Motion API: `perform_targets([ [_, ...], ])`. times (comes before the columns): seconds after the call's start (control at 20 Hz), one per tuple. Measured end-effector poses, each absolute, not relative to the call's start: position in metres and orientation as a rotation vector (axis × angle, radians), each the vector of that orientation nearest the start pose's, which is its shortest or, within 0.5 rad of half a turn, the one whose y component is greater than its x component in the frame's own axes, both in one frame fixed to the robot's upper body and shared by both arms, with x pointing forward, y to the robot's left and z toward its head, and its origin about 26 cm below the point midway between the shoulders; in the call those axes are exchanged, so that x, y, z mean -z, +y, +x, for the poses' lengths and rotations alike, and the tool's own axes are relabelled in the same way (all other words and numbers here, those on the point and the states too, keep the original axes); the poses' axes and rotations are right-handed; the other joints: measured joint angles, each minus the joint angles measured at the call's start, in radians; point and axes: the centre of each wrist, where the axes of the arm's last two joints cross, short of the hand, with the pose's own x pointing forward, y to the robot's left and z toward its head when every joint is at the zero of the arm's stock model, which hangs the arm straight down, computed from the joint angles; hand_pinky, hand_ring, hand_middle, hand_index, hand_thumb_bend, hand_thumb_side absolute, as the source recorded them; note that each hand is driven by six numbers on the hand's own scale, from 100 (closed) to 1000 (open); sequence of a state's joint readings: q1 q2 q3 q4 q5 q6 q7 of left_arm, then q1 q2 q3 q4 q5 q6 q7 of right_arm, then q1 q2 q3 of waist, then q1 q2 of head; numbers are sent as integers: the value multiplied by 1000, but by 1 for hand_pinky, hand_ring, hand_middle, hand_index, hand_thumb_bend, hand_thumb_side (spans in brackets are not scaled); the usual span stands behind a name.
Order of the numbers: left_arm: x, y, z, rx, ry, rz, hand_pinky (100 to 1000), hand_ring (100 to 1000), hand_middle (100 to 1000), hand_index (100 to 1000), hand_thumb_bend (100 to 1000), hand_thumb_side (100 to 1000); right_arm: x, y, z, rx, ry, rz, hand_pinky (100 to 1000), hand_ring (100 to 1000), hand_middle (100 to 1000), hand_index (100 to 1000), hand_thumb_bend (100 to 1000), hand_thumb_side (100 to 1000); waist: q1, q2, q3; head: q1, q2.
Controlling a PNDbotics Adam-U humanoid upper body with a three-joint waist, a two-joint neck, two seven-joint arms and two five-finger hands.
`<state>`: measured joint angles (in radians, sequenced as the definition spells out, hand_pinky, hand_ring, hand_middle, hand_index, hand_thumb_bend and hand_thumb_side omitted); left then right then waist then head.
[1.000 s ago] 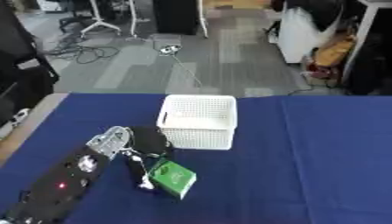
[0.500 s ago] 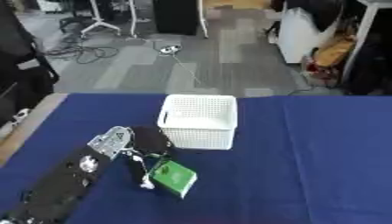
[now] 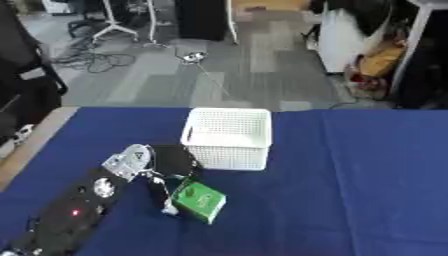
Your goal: Pick up objects on the table and place them in the box.
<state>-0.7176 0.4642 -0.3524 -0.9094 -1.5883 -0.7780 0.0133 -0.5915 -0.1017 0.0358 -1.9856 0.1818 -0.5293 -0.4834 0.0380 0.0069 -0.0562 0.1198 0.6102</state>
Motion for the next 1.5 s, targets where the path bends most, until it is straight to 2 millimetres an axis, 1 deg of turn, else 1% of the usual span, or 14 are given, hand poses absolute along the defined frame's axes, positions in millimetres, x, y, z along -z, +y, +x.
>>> perform_targets([
  [0.05, -74, 292, 440, -2858, 1444, -949, 458, 553, 592, 687, 116, 886, -266, -184, 315, -353, 3162, 0, 189, 247, 224, 420, 185, 1000, 0, 0, 0, 0, 0],
  [0.1, -73, 293, 440, -2855, 1451, -952, 433, 526, 565, 659, 100, 898, -266, -183, 315, -353, 3162, -1, 189, 247, 224, 420, 185, 1000, 0, 0, 0, 0, 0],
  [0.25, -71, 295, 440, -2847, 1477, -959, 319, 423, 461, 570, 100, 915, -266, -183, 315, -353, 3163, -6, 188, 247, 224, 421, 186, 1000, 0, 0, 0, -1, 0],
  [0.3, -71, 295, 440, -2844, 1488, -959, 265, 369, 406, 521, 100, 932, -266, -183, 315, -352, 3163, -6, 188, 247, 224, 421, 186, 1000, 0, 0, 0, -1, 0],
  [0.5, -71, 295, 439, -2831, 1518, -959, 143, 220, 257, 406, 122, 960, -266, -183, 315, -349, 3162, -8, 188, 247, 224, 421, 185, 1000, 0, 0, 0, -1, 0],
  [0.55, -71, 294, 439, -2825, 1525, -956, 137, 211, 249, 401, 123, 961, -266, -183, 315, -349, 3162, -8, 188, 247, 224, 421, 185, 1000, 0, 0, 0, -1, 0],
  [0.6, -72, 293, 439, -2818, 1532, -951, 100, 141, 181, 365, 121, 971, -266, -183, 315, -347, 3163, -7, 188, 247, 224, 421, 185, 1000, 0, 0, 0, -1, 1],
  [0.7, -74, 290, 439, -2795, 1550, -946, 100, 100, 143, 348, 120, 973, -266, -183, 315, -344, 3164, -7, 188, 247, 224, 420, 185, 1000, 0, 0, 1, -1, 1],
  [0.75, -76, 289, 439, -2781, 1562, -945, 100, 100, 143, 348, 120, 973, -266, -183, 315, -342, 3165, -7, 188, 247, 224, 420, 185, 1000, 0, 0, 1, -1, 1],
  [0.8, -77, 287, 439, -2769, 1571, -944, 100, 100, 116, 336, 118, 972, -266, -183, 315, -341, 3165, -7, 188, 247, 223, 421, 184, 1000, 0, 0, 2, -1, 1],
  [0.85, -80, 286, 439, -2754, 1581, -944, 100, 100, 109, 333, 117, 970, -266, -183, 315, -341, 3165, -7, 188, 247, 223, 421, 184, 1000, 0, 0, 2, -1, 1],
  [1.15, -101, 285, 437, -2704, 1564, -968, 100, 100, 101, 326, 114, 960, -266, -183, 315, -340, 3166, -6, 187, 247, 223, 421, 181, 1000, 3, 0, 3, -2, 3],
  [1.25, -110, 285, 435, -2696, 1551, -978, 100, 100, 101, 326, 114, 959, -266, -183, 315, -340, 3166, -6, 187, 247, 223, 421, 181, 1000, 3, 0, 4, -4, 9],
  [1.5, -138, 288, 429, -2655, 1543, -1037, 100, 100, 101, 324, 114, 956, -266, -183, 315, -337, 3168, -4, 186, 247, 223, 421, 179, 1000, 4, 0, 9, -6, 10],
])
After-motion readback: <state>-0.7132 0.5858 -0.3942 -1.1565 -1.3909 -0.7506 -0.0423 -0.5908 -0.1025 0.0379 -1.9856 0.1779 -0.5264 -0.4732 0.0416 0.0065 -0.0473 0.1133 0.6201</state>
